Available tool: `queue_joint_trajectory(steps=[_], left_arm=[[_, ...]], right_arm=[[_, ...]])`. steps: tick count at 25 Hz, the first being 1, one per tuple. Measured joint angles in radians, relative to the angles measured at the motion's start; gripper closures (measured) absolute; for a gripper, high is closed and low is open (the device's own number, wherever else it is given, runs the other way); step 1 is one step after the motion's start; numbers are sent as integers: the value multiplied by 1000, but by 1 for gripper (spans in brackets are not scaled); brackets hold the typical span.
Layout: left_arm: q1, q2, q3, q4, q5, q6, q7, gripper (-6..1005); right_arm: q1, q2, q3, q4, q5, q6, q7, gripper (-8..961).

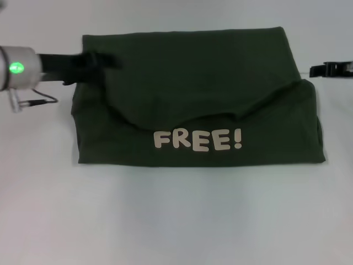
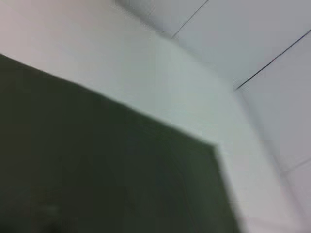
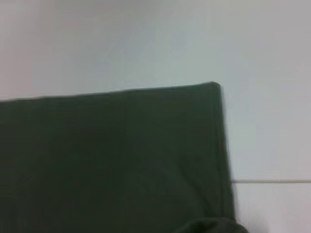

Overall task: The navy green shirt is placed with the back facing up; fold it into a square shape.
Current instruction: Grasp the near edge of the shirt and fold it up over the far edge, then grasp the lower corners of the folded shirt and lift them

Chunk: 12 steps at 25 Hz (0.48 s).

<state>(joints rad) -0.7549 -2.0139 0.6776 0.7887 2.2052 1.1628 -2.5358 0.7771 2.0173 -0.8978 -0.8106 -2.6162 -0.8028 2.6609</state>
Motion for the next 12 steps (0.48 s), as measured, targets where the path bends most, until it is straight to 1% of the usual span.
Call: queue_joint_trajectory(steps=[1,2,4,5,7,9,12], left_arm=[[13,1,-33,2,-36,33,20,556],[37,8,-85,-7,-100,89,62,506],[74,23,-139,-44,-180,167,112,406],[91,37,-153,-68,-206,196,125,361],[127,53,-166,-102,-233,230,143,271],[161,56,-165,-113,-237,244,165,181],[201,45,-144,-131,-217,231,238,52]], right_arm=[[-23,1,10,-24,53,-24,-30,536],[-45,2,20,-37,116,-54,-65,408],[-90,-8,52,-33,255,-116,-153,338],[-109,-15,71,-21,315,-145,-196,303],[-153,-25,120,16,439,-212,-289,232],[-195,-30,165,47,533,-275,-365,159],[-251,-30,218,96,639,-360,-460,47]])
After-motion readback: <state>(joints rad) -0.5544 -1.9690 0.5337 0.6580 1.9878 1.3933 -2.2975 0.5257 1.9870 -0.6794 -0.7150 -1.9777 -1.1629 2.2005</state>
